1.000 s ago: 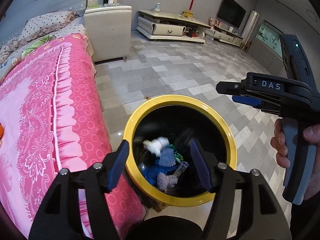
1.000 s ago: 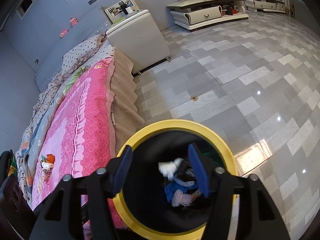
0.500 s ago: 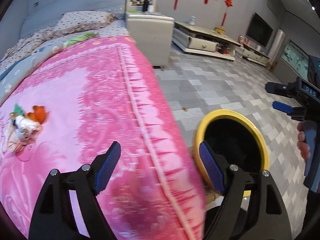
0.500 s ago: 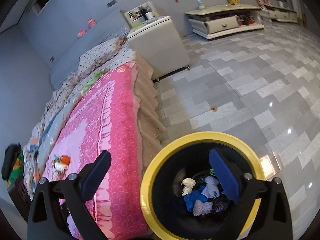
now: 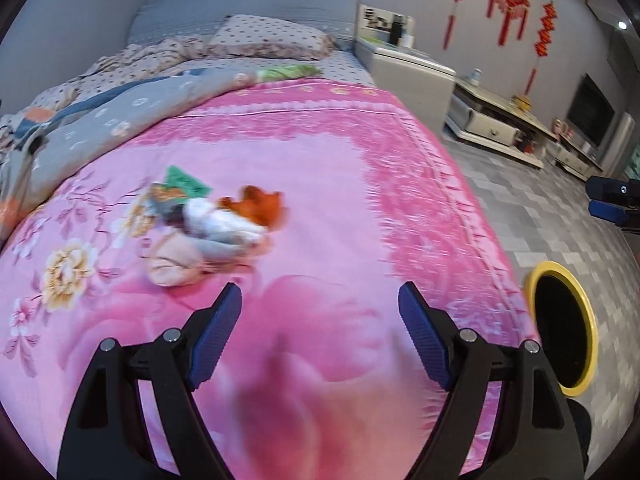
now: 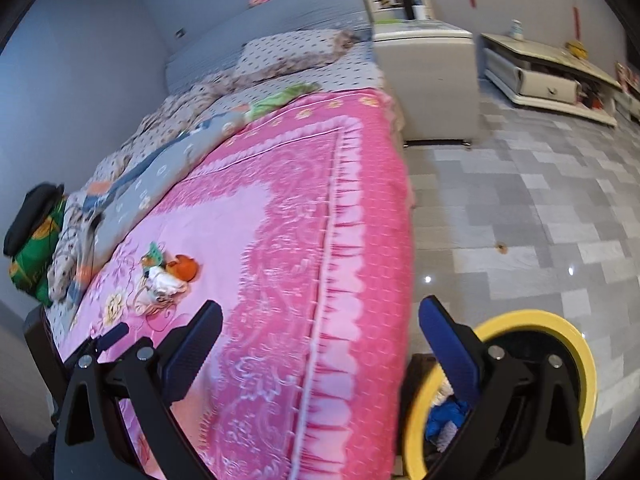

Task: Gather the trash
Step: 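Move both tools back over the bed toward the remaining trash, then grasp the white sock bundle with the left tool while the right tool grasps the orange peel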

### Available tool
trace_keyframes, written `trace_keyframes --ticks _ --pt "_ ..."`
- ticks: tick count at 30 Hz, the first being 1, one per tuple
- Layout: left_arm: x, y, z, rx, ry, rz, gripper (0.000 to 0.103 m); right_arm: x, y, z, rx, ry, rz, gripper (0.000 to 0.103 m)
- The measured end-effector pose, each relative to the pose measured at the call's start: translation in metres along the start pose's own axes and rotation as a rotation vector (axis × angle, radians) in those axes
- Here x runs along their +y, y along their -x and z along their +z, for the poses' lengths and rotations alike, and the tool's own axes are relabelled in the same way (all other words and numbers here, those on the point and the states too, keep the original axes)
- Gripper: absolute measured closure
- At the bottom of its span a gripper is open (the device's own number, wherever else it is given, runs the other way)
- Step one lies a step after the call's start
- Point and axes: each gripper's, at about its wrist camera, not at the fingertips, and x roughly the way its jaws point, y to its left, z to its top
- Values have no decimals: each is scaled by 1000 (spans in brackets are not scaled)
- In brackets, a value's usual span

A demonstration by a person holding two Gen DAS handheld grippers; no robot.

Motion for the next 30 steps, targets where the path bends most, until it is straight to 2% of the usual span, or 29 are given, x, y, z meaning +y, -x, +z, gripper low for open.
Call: trace_keyframes --ticks 8,14,23,30 --pt "82 -5 10 -11 40 113 26 87 -63 24 78 108 49 8" --pt "114 -23 16 0 35 155 26 133 -113 32 142 153 64 8" --pt "136 -53 24 21 52 140 26 180 -186 38 244 190 79 9" --pt "142 -71 24 42 60 117 26 197 -226 36 309 190 89 20"
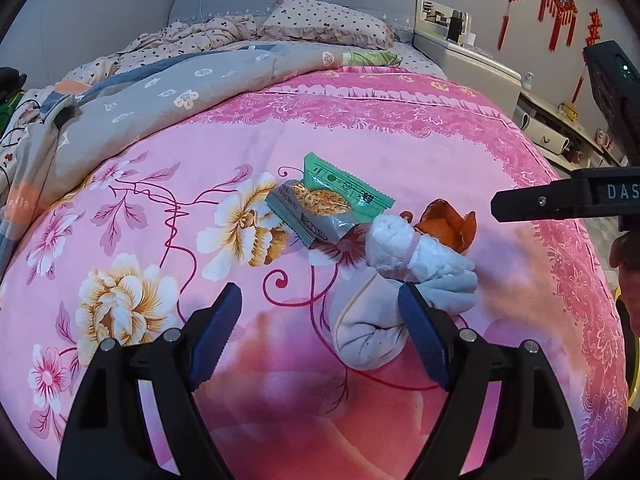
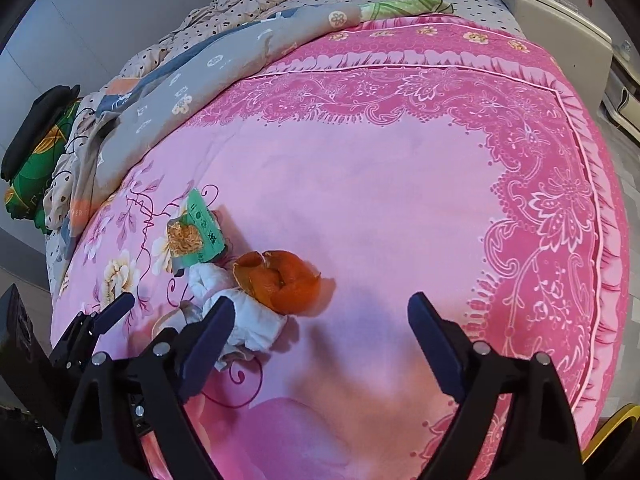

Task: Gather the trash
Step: 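Grasp the white sock bundle with the left tool while the right tool grasps the orange peel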

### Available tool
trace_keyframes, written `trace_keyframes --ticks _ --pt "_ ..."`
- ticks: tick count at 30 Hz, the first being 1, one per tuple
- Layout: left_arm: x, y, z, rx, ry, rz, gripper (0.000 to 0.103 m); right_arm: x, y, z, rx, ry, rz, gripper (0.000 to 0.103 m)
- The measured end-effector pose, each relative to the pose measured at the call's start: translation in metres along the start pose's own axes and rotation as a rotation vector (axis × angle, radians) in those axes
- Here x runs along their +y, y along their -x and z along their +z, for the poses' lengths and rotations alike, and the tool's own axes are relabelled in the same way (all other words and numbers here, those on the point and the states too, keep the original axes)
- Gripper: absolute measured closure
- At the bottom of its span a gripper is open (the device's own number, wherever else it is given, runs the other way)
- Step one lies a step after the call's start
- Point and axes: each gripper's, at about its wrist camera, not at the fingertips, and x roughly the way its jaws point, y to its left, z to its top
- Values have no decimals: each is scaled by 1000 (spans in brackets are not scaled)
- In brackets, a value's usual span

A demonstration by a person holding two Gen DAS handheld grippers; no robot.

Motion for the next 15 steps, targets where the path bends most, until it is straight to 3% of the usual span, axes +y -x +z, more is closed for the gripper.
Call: trace_keyframes --ticks 4,15 --pt "2 -10 3 9 5 -11 27 5 -12 6 12 3 10 26" --pt "0 -28 5 16 -8 -84 43 9 -47 13 68 26 -15 40"
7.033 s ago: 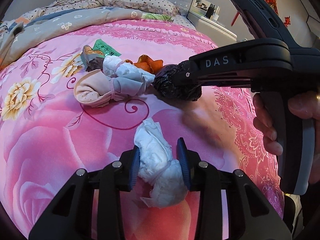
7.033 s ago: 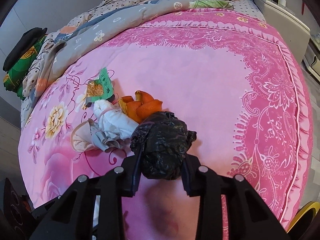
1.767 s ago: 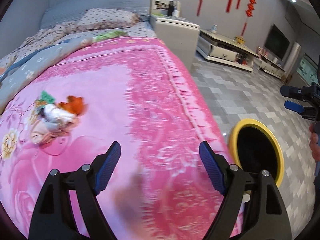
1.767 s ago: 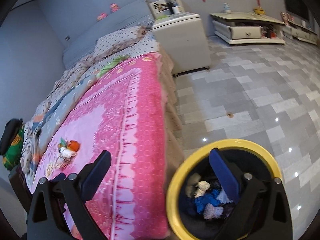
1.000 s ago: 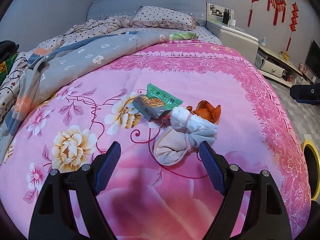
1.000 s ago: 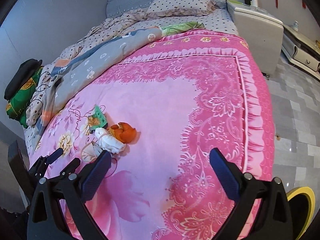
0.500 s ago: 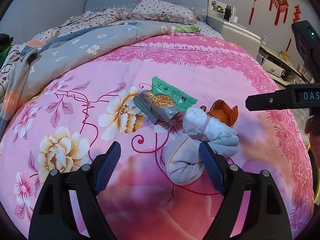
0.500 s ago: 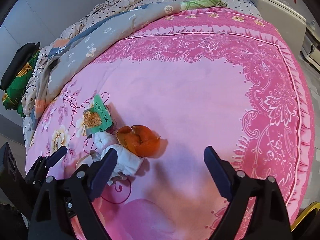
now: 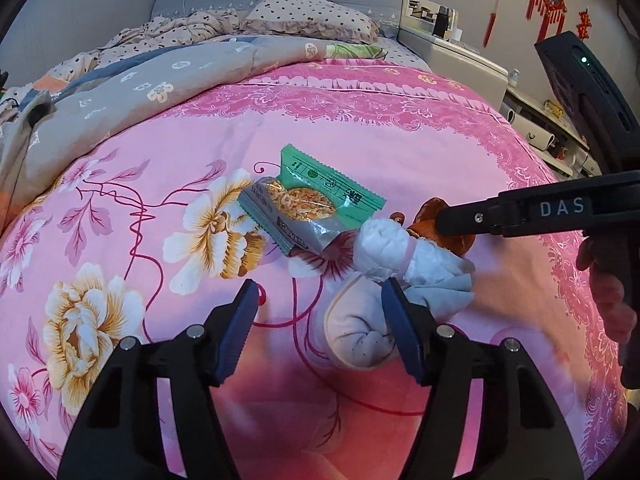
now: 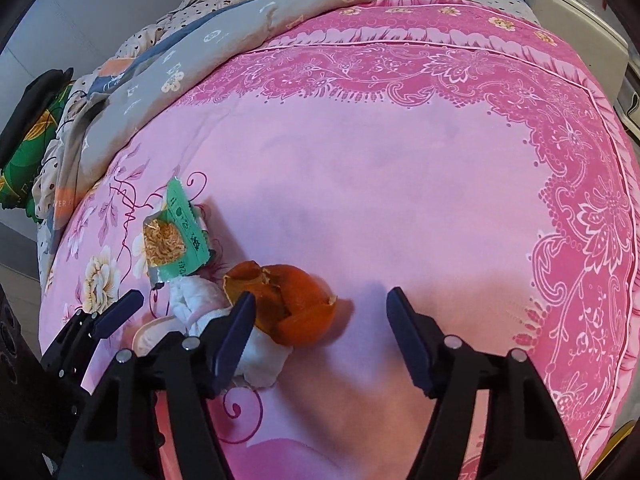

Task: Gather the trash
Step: 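Grasp the white sock bundle with the left tool while the right tool grasps the orange peel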

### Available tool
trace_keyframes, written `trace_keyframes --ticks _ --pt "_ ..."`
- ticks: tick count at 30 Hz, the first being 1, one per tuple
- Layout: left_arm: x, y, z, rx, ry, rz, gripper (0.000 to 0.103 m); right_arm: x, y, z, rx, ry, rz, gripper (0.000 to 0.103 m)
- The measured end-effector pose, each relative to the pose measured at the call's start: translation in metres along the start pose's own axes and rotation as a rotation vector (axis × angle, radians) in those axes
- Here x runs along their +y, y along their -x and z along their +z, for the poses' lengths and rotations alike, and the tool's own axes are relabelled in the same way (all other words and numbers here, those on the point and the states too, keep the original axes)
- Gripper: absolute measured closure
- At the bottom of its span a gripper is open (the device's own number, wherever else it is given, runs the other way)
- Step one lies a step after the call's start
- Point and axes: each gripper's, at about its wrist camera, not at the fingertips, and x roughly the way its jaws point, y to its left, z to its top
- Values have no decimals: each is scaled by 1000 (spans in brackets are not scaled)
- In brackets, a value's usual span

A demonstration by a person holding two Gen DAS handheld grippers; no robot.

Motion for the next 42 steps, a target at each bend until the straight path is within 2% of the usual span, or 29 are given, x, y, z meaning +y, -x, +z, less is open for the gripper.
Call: trace_keyframes --ticks 5,8,13,19,29,36,42 --pt "-4 -4 -1 1 -19 -43 63 -2 -9 2 3 -9 11 42" --pt "-12 -6 -1 -2 -51 -53 77 2 -12 2 6 2 22 52" --pt "-17 -4 -3 -17 -72 -56 86 11 -12 -1 9 43 31 75" --pt "-13 -1 -2 -15 -34 -73 88 8 -7 -3 8 23 59 82" --pt "-23 7 -4 -6 -24 -110 89 -1 7 -19 16 -3 111 83" --pt "-50 27 -14 2 -55 -130 90 -15 34 -44 6 -25 128 83" --pt "-88 52 -26 2 -114 -150 90 -35 69 -76 -19 -69 144 84"
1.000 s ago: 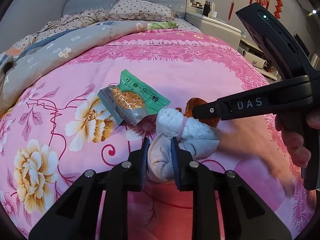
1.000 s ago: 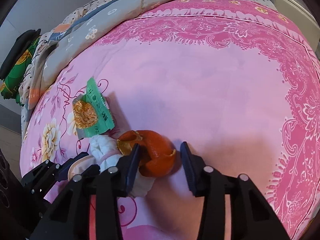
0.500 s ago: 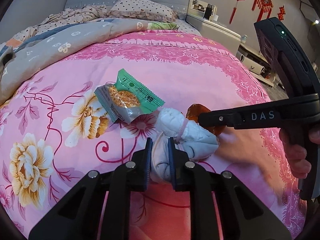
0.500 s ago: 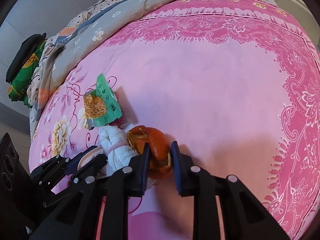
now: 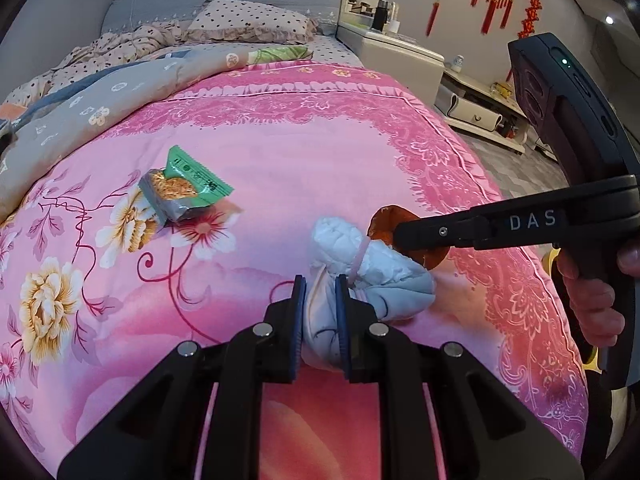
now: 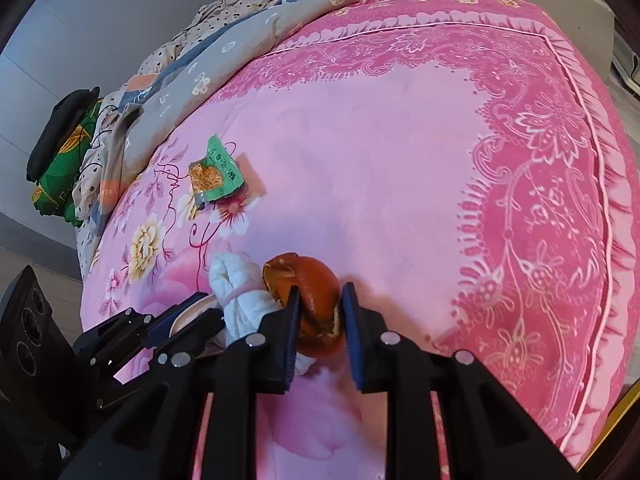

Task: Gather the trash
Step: 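Carry the sock bundle and orange peel over the yellow-rimmed bin with both tools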

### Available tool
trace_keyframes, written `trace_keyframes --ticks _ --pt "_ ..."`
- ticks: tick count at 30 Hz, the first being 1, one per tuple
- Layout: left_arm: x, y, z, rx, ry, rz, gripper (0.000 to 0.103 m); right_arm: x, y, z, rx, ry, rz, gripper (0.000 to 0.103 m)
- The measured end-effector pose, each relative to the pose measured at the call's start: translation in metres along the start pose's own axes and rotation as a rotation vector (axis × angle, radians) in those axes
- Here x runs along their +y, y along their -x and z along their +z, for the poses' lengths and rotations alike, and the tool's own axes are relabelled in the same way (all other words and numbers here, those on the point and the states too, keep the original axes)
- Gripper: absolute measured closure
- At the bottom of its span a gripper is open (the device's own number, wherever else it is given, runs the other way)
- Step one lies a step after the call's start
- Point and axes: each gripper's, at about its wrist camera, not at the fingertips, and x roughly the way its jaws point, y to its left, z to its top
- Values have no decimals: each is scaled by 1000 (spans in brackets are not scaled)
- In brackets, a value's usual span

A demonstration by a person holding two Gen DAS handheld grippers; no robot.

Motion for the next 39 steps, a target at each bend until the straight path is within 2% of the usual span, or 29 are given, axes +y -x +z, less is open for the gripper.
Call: trace_keyframes --ticks 5,12,19,26,33,39 --pt "-39 15 -6 2 -42 -19 90 -19 41 -30 -57 -32 2 84" --pt "-86 47 -4 -33 -109 -21 90 -49 99 -59 -148 -78 4 84" --pt "-121 76 2 -66 -158 -23 97 -74 150 -78 -235 -117 5 84" --pt "-142 94 8 -87 -175 -37 102 -89 186 -92 -297 -136 3 84" --pt "-161 101 13 -95 -194 -54 102 -104 219 -108 -351 -151 -10 84" --pt "-160 82 7 -28 -243 -37 102 -119 238 -122 -370 -168 -34 84"
